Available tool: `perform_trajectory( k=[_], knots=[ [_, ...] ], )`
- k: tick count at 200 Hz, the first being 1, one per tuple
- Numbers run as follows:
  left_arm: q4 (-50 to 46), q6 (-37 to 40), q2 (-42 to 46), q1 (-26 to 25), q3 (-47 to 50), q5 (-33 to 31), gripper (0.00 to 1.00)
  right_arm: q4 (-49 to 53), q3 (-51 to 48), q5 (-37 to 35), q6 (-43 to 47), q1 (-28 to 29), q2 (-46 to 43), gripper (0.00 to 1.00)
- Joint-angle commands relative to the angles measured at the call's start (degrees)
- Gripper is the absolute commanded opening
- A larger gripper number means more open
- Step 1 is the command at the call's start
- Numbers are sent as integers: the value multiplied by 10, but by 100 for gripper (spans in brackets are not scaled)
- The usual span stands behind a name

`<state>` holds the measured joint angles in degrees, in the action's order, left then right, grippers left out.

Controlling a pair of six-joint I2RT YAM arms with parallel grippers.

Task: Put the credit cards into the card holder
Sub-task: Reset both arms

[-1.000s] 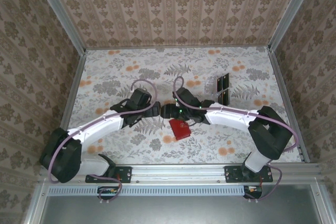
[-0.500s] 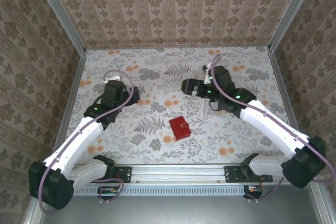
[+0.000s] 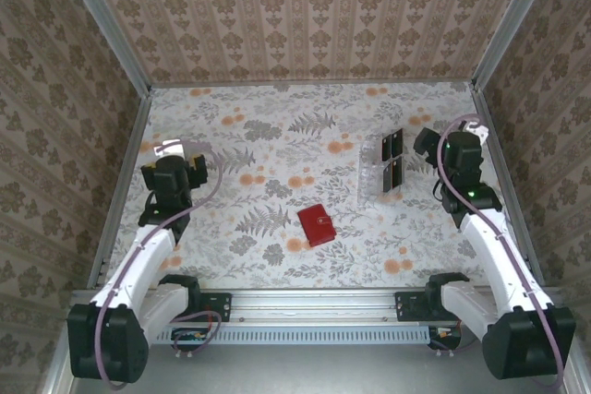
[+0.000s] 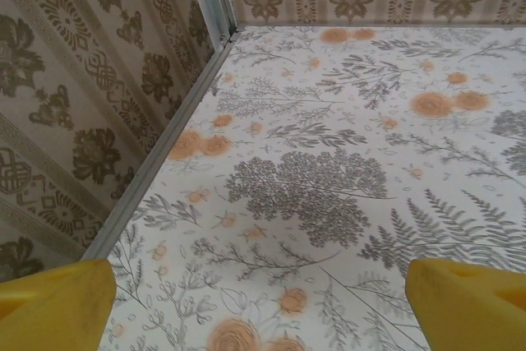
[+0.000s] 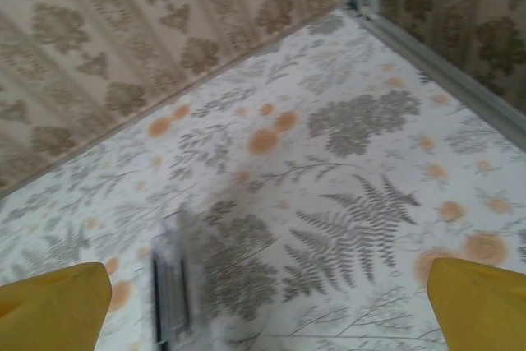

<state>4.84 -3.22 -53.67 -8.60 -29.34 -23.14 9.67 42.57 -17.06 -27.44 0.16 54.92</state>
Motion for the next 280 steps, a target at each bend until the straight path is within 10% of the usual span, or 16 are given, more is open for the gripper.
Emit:
perform_trajectory(
  k=[1,133,280],
  knots=[
    [89,71,-19,16,24,31,100,-69,-23,-33,24,-17,8,100],
    [496,83,-351,48,81,168,100,-418,-196,3,152,-28,150,100],
    [448,61,-350,75,61,206,100,-619,-202,32,232,21,335,100]
  ],
)
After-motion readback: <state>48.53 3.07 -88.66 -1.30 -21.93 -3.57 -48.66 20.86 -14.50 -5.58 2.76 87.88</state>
